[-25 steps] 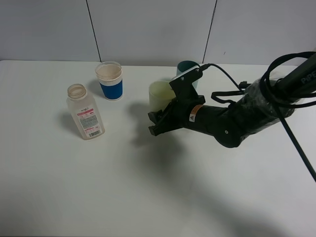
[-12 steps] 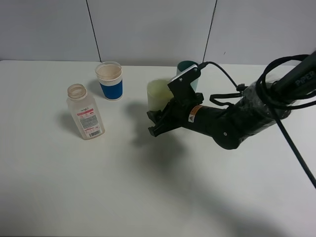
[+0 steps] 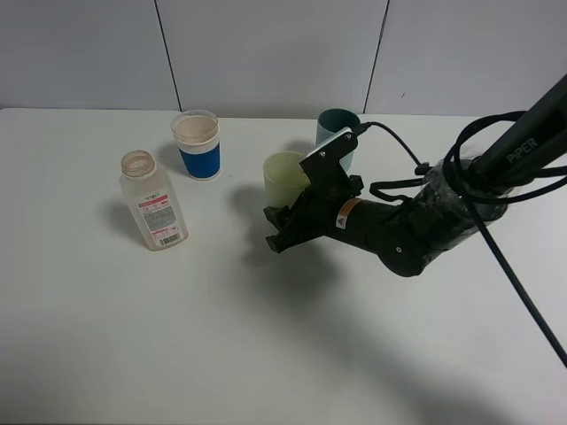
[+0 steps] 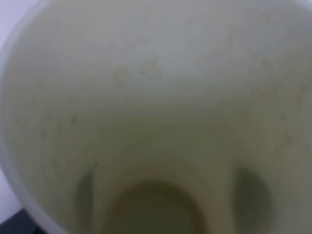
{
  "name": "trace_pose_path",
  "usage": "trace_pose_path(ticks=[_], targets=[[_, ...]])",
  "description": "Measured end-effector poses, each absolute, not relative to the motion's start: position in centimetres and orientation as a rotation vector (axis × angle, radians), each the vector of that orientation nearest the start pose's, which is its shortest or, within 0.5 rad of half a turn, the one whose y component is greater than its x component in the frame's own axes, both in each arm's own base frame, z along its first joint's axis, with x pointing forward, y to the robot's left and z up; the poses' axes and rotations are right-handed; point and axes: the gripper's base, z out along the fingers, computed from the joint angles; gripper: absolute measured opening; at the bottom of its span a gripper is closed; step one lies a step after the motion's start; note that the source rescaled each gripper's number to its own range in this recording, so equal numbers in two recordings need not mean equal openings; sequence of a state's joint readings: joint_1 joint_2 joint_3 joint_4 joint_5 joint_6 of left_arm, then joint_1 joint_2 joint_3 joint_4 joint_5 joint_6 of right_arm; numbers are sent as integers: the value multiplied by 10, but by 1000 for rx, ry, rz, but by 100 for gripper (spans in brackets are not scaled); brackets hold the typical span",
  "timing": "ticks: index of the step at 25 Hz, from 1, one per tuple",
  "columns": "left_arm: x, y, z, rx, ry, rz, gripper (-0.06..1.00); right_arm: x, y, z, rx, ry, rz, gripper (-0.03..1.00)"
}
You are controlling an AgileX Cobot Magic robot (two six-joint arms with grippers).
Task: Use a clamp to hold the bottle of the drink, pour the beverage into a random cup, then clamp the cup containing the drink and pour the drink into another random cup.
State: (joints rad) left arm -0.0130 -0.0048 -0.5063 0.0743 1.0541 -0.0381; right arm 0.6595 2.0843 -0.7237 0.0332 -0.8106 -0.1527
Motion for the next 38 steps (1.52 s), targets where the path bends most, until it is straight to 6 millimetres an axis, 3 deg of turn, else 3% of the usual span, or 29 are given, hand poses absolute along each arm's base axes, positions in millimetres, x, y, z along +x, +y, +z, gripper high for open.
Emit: trace_pose_path(ticks=[13, 14, 15, 17, 19, 20, 28, 32, 38], targets=[[-6, 6, 280, -29, 2025, 57, 100, 276, 212, 76, -774, 1896, 308, 0], [-6, 6, 280, -29, 2025, 57, 100, 276, 212, 76, -772, 1897, 310, 5], [-6, 6, 280, -29, 2025, 57, 100, 276, 212, 76, -770, 1902, 313, 19], [-6, 6, 280, -29, 2025, 57, 100, 276, 212, 76, -766, 1905, 318, 65], [-6, 6, 280, -29, 2025, 57, 100, 276, 212, 76, -765, 1904, 318, 87], [-6, 6, 280, -29, 2025, 57, 100, 276, 212, 76, -765, 1904, 318, 91], [-6, 6, 280, -29, 2025, 57, 100, 274, 212, 81, -777, 1933, 315, 98], [-6, 6, 280, -29, 2025, 57, 100, 270, 216, 100, -787, 1927, 327, 98], [-6, 6, 280, -29, 2025, 57, 100, 263, 214, 144, -769, 1916, 345, 98]])
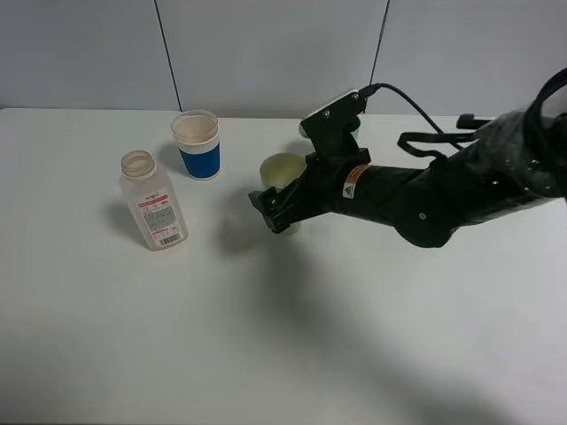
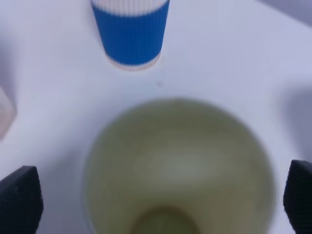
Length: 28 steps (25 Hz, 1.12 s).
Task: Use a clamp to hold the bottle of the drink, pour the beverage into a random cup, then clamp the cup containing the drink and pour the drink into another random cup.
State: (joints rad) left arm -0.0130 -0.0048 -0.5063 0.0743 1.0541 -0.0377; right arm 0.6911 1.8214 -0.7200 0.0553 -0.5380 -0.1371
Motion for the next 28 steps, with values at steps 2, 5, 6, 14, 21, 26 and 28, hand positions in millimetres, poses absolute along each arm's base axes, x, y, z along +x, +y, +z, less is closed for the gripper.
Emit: trace_pose_path(ticks=[2, 5, 6, 14, 21, 26, 28], targets=[[-6, 6, 280, -29, 2025, 57, 100, 262, 213, 152, -765, 1920, 347, 98], [-6, 6, 280, -29, 2025, 57, 100, 258, 209, 174, -742, 1902, 357, 98], [-6, 6, 280, -29, 2025, 57, 100, 258, 206, 180, -732, 1896, 357, 98], [-6, 6, 280, -29, 2025, 57, 100, 267, 162, 226, -621, 1865, 269, 98], [-6, 6, 280, -29, 2025, 57, 100, 274, 105, 257, -465, 1873, 150, 98], [-6, 6, 280, -29, 2025, 57, 100, 263, 74, 282, -385, 1865, 86, 98], [-6, 6, 280, -29, 2025, 57, 100, 257, 65, 292, -360, 1849, 73, 98]])
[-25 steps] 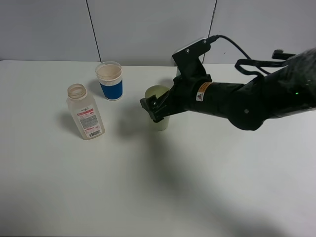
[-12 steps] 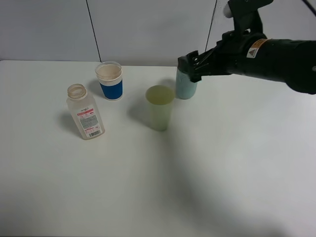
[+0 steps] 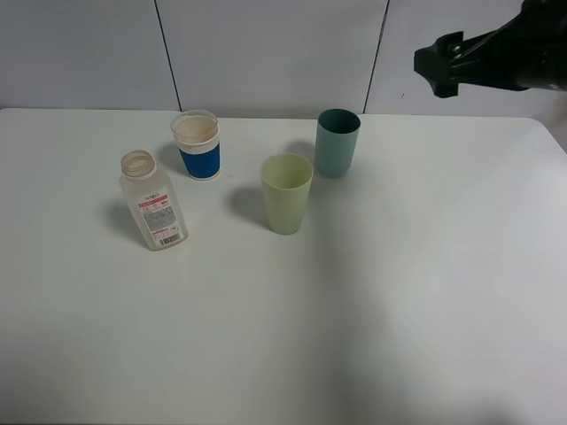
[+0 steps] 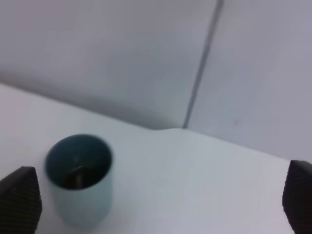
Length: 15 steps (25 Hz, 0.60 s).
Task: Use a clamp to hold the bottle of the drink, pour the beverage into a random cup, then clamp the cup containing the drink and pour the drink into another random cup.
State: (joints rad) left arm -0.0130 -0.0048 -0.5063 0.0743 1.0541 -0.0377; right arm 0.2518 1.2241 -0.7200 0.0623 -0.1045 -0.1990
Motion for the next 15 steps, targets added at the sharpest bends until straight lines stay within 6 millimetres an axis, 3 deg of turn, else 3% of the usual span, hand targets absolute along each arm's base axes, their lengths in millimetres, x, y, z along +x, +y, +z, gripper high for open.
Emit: trace_pose_path(ticks=[7, 10, 15], targets=[[-6, 6, 280, -29, 2025, 57, 100, 220, 31, 327, -288, 1830, -24, 98], [-6, 6, 280, -29, 2025, 57, 100, 194, 6, 342, -216, 1835, -126, 98], [-6, 6, 280, -29, 2025, 57, 100, 157, -15, 355, -99, 1849, -217, 98]])
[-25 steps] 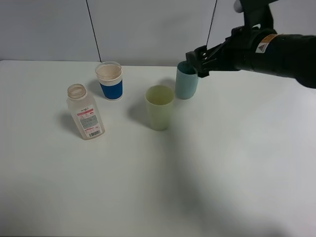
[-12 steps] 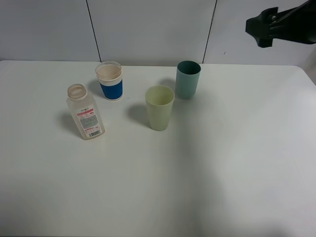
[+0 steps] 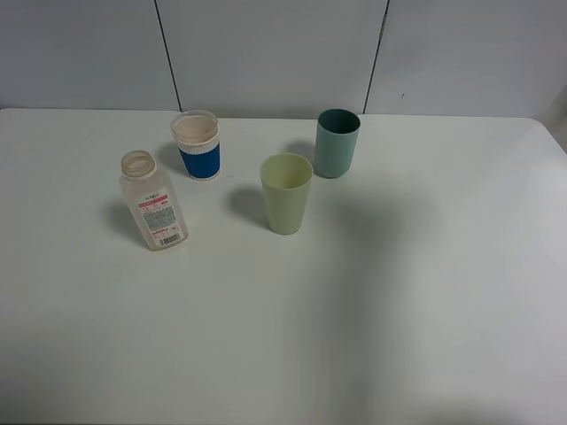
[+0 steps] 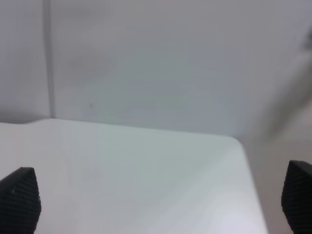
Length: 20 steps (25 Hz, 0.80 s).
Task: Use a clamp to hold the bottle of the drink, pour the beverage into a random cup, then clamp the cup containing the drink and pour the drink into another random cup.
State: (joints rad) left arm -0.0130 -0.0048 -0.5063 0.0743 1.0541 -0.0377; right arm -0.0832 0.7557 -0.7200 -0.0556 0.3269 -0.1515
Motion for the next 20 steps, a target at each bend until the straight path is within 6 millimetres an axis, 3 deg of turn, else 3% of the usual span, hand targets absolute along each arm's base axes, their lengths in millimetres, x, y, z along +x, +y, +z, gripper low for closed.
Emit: trace_pose_path(ticks=[7, 8, 9, 20], targets=[[-6, 6, 280, -29, 2025, 57, 100, 102, -14, 366, -15, 1832, -205, 98], [-6, 6, 280, -29, 2025, 57, 100, 102, -14, 366, -15, 1832, -205, 98], [-6, 6, 280, -29, 2025, 57, 100, 85, -12, 365, -7, 1843, -201, 98], [-6, 6, 280, -29, 2025, 57, 100, 3, -5, 350, 47, 1859, -195, 98]])
